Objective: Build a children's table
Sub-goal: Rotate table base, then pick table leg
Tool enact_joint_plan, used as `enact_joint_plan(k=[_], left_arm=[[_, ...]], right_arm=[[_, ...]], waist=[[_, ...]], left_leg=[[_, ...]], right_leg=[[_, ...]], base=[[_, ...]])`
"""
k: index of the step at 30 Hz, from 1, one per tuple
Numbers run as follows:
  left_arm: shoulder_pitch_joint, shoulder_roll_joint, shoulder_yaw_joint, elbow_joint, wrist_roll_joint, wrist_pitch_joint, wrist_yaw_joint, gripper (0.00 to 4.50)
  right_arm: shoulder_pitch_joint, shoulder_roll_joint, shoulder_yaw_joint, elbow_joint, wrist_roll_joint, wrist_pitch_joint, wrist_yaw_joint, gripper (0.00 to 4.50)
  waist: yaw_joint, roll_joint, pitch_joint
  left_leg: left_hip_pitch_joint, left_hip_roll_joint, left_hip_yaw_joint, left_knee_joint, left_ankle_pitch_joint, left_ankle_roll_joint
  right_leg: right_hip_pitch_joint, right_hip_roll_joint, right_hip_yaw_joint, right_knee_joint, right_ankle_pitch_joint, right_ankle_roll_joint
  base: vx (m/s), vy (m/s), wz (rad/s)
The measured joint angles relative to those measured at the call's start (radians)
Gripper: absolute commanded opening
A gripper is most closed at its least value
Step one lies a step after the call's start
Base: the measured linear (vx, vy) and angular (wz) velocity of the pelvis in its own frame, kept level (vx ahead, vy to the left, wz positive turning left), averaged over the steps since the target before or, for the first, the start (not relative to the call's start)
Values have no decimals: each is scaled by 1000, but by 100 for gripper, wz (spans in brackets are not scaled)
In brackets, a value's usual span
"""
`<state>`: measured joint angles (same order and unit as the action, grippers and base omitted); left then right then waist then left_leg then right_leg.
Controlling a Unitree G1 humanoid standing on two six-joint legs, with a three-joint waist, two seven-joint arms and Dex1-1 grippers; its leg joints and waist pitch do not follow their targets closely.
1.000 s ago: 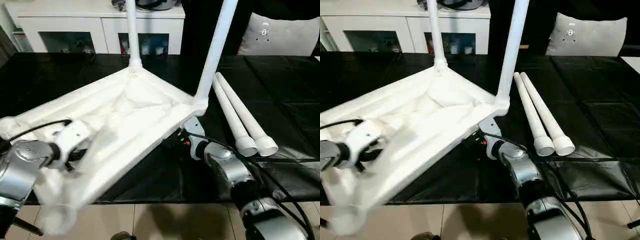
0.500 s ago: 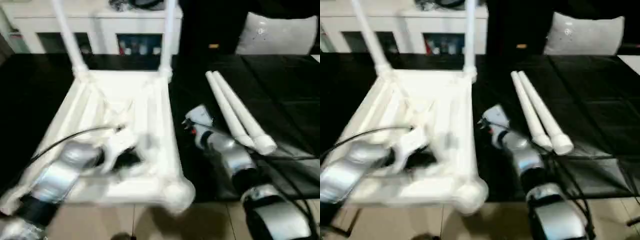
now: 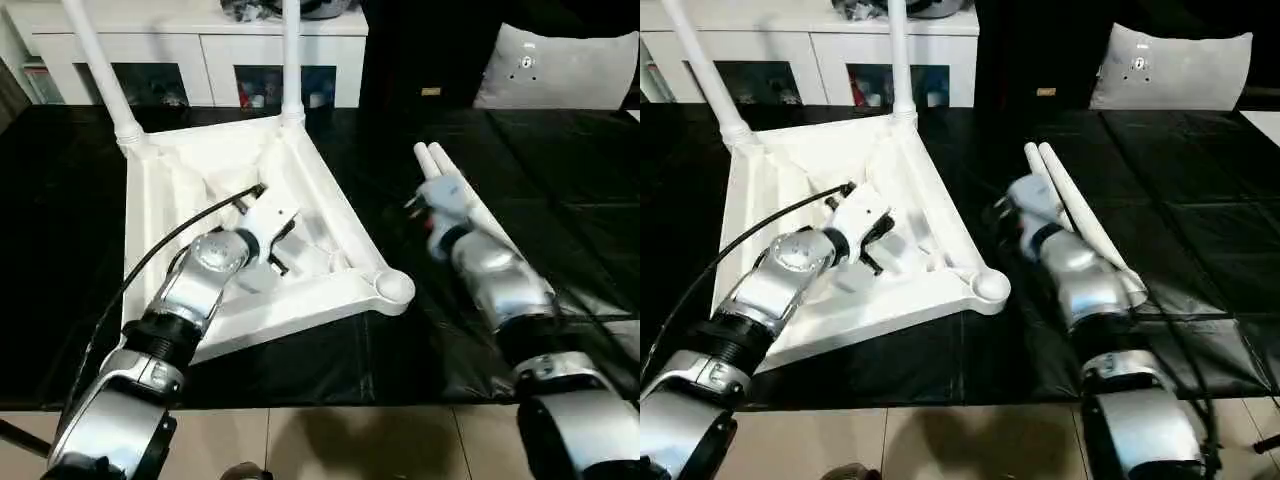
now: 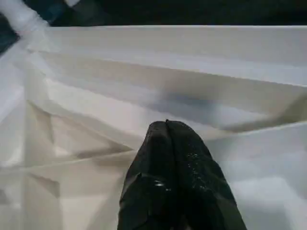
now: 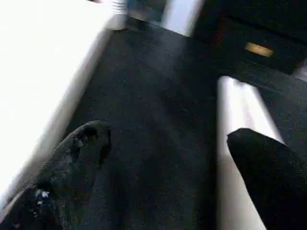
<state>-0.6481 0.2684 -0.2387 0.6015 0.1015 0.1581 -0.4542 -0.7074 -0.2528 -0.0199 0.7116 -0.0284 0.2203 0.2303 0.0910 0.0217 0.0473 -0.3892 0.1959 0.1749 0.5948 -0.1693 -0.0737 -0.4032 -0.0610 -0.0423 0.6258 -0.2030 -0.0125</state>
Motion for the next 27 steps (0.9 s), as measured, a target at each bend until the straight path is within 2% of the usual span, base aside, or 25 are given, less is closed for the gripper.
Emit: enact_joint_plan(k=[1, 3, 4, 7, 9, 12, 18, 27], left_arm=[[21, -2, 0, -29, -13, -10, -25, 6], [53, -2, 0, -82, -33, -10, -60, 34], [81, 6, 0, -150, -59, 22, -102, 43], [138, 31, -9, -291, -120, 75, -196, 47], [174, 61, -24, -379, -160, 90, -254, 73], [238, 120, -54, -529, -234, 118, -360, 92], [268, 160, -69, -646, -274, 189, -451, 143], [285, 188, -76, -716, -287, 247, -460, 219]], right_arm=[[0, -1, -16, -23, 0, 86, -32, 450], [1, -6, -25, -38, 0, 172, -52, 450], [1, -9, -31, -44, 11, 210, -47, 450], [0, -29, -52, -48, 39, 264, -31, 450], [-2, -44, -58, -50, 45, 292, -25, 450], [-10, -81, -66, -51, 44, 388, -14, 450], [-22, -103, -47, -78, 44, 562, 39, 450], [-18, -112, -10, -115, 79, 679, 150, 450]], waist=[[0, 0, 0], [0, 0, 0], [0, 0, 0], [-1, 0, 0], [-1, 0, 0], [-3, 0, 0], [-2, -1, 1], [-3, -1, 1]], left_leg=[[0, 0, 0, 0, 0, 0], [0, 0, 0, 0, 0, 0], [0, 0, 0, 0, 0, 0], [1, 1, 0, 0, 0, 0], [1, 1, 0, 0, 0, 0], [2, 1, 1, 0, 0, -1], [3, 1, 1, 0, 0, -1], [3, 1, 1, 0, 0, -1]], right_leg=[[0, 0, 0, 0, 0, 0], [0, 0, 0, 1, 0, 0], [0, 0, 0, 1, 0, 0], [0, 0, 0, 2, 0, 0], [0, 0, 0, 2, 0, 0], [0, 0, 0, 2, 0, 0], [1, 0, 1, 3, 0, 0], [0, 1, 1, 3, 0, 1]], base=[[0, 0, 0], [0, 0, 0], [0, 0, 0], [0, 0, 0], [0, 0, 0], [0, 0, 0], [0, 0, 0], [0, 0, 0]])
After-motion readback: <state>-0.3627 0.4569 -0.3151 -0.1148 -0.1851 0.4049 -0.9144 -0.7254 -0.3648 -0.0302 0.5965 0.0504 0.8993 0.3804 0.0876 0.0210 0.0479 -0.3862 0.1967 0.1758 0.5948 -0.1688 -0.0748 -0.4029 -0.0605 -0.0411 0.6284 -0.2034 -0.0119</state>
